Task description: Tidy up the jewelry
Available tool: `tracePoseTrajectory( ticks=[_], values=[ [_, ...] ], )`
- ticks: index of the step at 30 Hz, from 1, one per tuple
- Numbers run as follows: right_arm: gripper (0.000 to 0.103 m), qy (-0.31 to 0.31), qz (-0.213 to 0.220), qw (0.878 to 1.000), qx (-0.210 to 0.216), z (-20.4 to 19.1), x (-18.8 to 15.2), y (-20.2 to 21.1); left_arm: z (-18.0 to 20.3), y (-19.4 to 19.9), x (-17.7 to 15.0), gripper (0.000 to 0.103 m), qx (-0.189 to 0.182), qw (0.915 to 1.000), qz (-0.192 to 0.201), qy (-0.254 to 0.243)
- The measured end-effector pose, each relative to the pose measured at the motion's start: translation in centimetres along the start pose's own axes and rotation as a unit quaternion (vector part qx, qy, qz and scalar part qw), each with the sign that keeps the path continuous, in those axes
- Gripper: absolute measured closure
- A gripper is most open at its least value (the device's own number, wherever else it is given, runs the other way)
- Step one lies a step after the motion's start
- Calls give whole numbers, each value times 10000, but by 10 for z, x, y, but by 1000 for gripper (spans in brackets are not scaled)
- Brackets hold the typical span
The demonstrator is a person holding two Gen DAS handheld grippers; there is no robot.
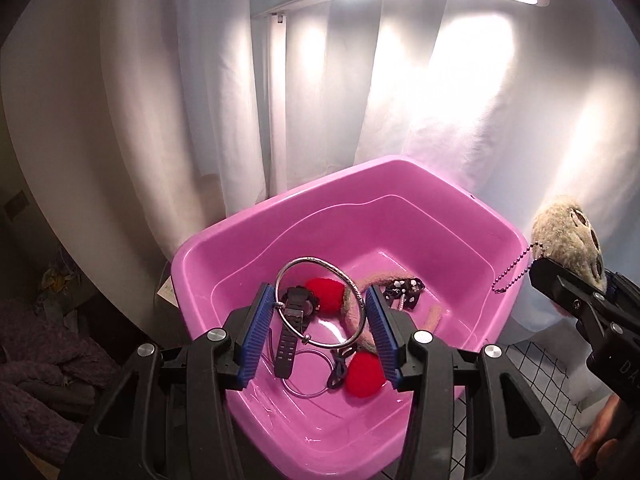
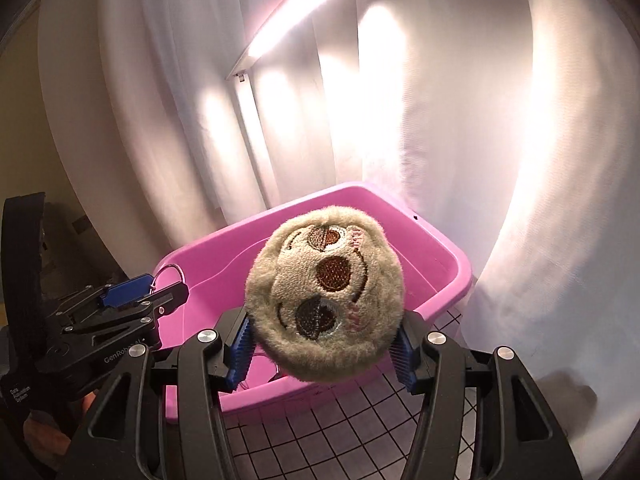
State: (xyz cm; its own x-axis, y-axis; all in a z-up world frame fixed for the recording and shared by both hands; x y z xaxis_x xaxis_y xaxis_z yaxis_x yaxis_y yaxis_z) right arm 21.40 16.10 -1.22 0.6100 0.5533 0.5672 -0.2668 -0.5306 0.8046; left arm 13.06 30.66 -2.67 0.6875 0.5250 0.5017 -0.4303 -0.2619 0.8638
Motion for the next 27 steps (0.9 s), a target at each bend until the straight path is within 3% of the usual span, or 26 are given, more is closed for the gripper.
tracePoseTrajectory(
  ticks=[6,14,20,21,24,27],
  values=[
    [49,-41,-379,9993,13,-5,22,-43,-17,-33,15,56,34,9992,-394,63],
    [49,-274,-1093,9936,-59,2,22,-91,-25,-72,13,56,121,9944,-1053,-19],
    [48,-414,-1380,9894,-162,8,20,-105,-28,-96,7,55,141,9882,-1524,-32],
    [48,-431,-1374,9894,-197,8,21,-106,-29,-97,6,51,134,9879,-1546,-38],
    [34,-464,-1353,9893,-274,4,30,-112,-27,-95,7,18,159,9888,-1480,-131],
    [31,-561,-1327,9889,-367,8,31,-109,-24,-87,11,11,201,9909,-1309,-227]
  ],
)
Point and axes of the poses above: each gripper's, at about its wrist camera, not at the fingertips, and y roughly against the way its jaws point, z to its right, x to its top, the point moved 9 cm from there along -y, roughly the way its jaws point, and after that the axes turned 15 degrees about -z, right-handed, at the moved point
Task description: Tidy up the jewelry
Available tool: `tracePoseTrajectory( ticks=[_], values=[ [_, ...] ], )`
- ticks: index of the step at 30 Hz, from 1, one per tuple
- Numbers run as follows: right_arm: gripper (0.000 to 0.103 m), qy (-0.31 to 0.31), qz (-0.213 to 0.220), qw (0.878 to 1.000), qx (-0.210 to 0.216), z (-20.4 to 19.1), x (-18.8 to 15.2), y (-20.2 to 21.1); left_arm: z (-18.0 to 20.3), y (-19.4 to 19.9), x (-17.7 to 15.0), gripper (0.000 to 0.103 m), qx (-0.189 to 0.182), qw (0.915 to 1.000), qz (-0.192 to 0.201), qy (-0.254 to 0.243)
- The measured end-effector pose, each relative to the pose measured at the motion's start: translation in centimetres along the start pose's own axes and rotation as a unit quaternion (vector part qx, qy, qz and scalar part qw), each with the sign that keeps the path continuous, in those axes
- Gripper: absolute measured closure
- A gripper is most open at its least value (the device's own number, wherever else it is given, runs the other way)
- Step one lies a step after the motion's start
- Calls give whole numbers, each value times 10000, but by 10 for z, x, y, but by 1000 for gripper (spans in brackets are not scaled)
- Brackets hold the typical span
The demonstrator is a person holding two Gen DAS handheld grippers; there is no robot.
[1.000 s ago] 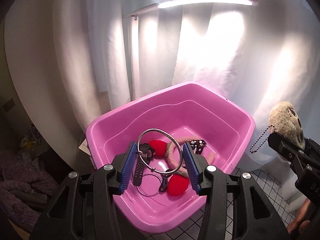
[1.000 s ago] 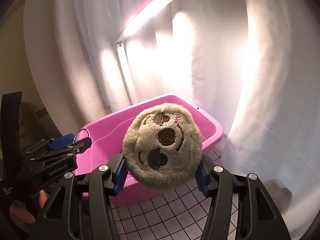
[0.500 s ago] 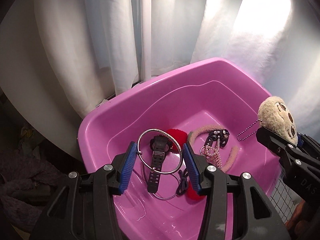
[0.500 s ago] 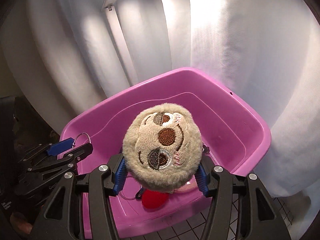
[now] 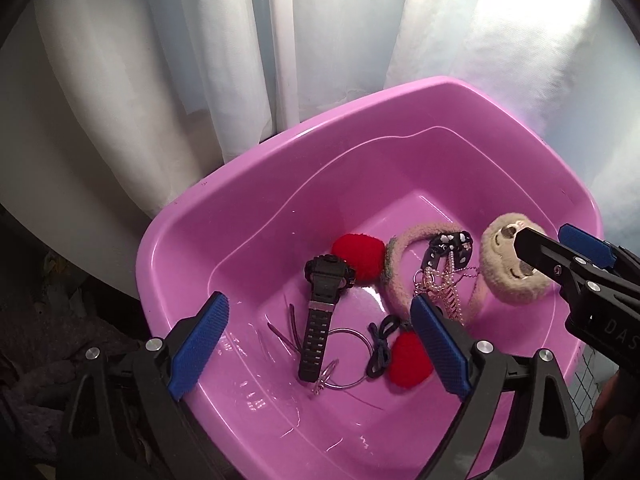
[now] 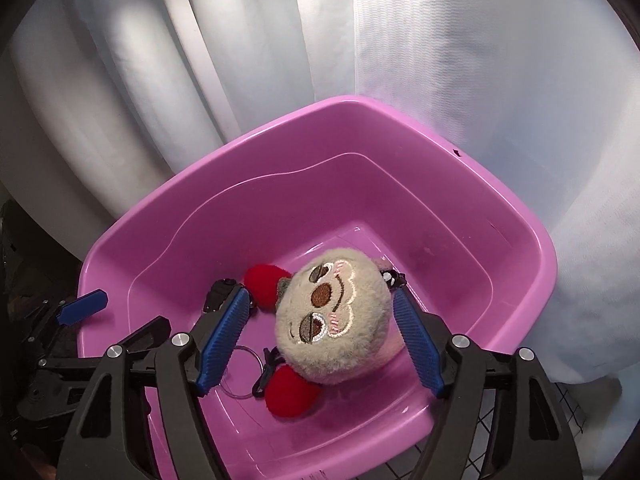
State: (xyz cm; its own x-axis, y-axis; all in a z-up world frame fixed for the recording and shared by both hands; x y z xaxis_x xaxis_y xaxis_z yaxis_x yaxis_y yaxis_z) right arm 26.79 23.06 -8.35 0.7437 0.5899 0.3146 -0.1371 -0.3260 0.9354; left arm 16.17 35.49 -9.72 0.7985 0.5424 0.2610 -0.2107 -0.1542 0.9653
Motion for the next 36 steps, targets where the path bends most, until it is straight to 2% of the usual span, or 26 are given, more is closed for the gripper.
tracePoseTrajectory(
  ticks=[1,20,36],
  values=[
    [31,-27,12,10000,-6,1,0,1,1,2,0,7,10,10000,19,-33],
    [30,1,231,9997,-74,-6,-19,20,1,9,-4,7,9,10000,48,-10],
    [30,-61,250,9996,-67,-2,-25,23,0,10,-5,7,-26,10000,3,40]
  ],
)
Point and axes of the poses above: each gripper's, at about its wrist camera, not at the fingertips, and y roughly against the way its jaws point, z to its right, x to its top, the point moved 9 cm from there along -y, roughly the way its jaws point, and after that the axes turned 15 degrees about -z, right-handed, at the moved point
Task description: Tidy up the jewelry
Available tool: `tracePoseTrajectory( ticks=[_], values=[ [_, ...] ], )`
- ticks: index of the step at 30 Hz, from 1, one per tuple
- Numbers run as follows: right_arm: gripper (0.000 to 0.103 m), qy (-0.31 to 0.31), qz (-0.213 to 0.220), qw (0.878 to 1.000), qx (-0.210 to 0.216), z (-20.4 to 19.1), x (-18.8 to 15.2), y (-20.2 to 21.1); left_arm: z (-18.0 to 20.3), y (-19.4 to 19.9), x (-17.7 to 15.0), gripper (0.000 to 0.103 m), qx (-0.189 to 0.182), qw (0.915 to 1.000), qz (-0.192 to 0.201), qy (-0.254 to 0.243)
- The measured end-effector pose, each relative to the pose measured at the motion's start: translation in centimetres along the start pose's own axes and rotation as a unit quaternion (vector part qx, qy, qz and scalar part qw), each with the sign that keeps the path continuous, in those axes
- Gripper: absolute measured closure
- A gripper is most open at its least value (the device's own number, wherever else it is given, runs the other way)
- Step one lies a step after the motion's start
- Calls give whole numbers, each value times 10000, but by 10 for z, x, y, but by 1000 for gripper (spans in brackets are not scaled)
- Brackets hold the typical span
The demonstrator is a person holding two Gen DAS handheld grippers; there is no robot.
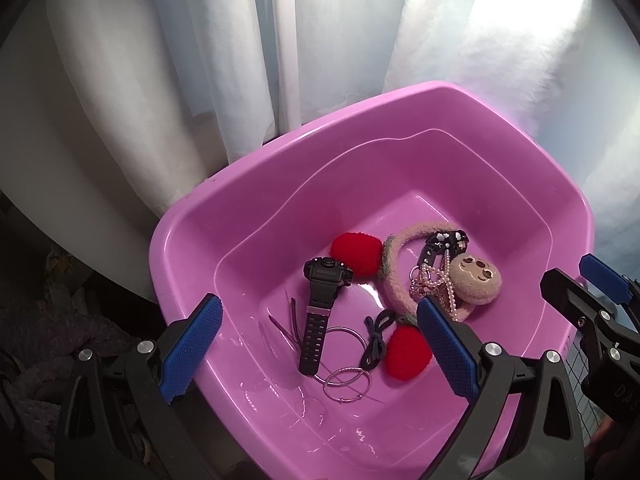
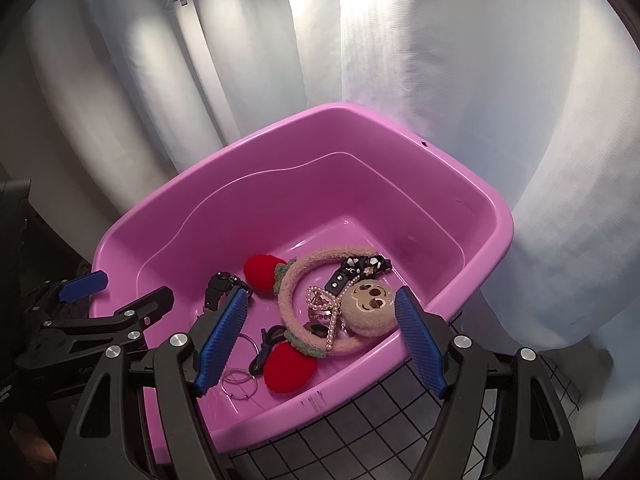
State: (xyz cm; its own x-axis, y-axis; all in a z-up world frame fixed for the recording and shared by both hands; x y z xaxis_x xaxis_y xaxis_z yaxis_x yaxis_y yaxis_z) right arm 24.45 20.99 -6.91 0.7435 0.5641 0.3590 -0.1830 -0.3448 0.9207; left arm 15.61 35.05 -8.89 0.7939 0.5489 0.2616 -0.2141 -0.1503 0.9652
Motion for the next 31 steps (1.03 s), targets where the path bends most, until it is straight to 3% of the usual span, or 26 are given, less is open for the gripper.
tracePoseTrajectory(
  ticks=[31],
  values=[
    [27,-82,-36,10000,4,-1,-3,-3,-3,8,2,6,15,9998,185,61]
  ],
)
Point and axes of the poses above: each gripper's, at about its wrist camera, not at the fingertips, and y roughly against the way its jaws point, z to its right, x to its top, the point moved 9 cm from there along -y, roughly the way its jaws point, and after that the axes turned 15 degrees about -z, right-handed, at the moved point
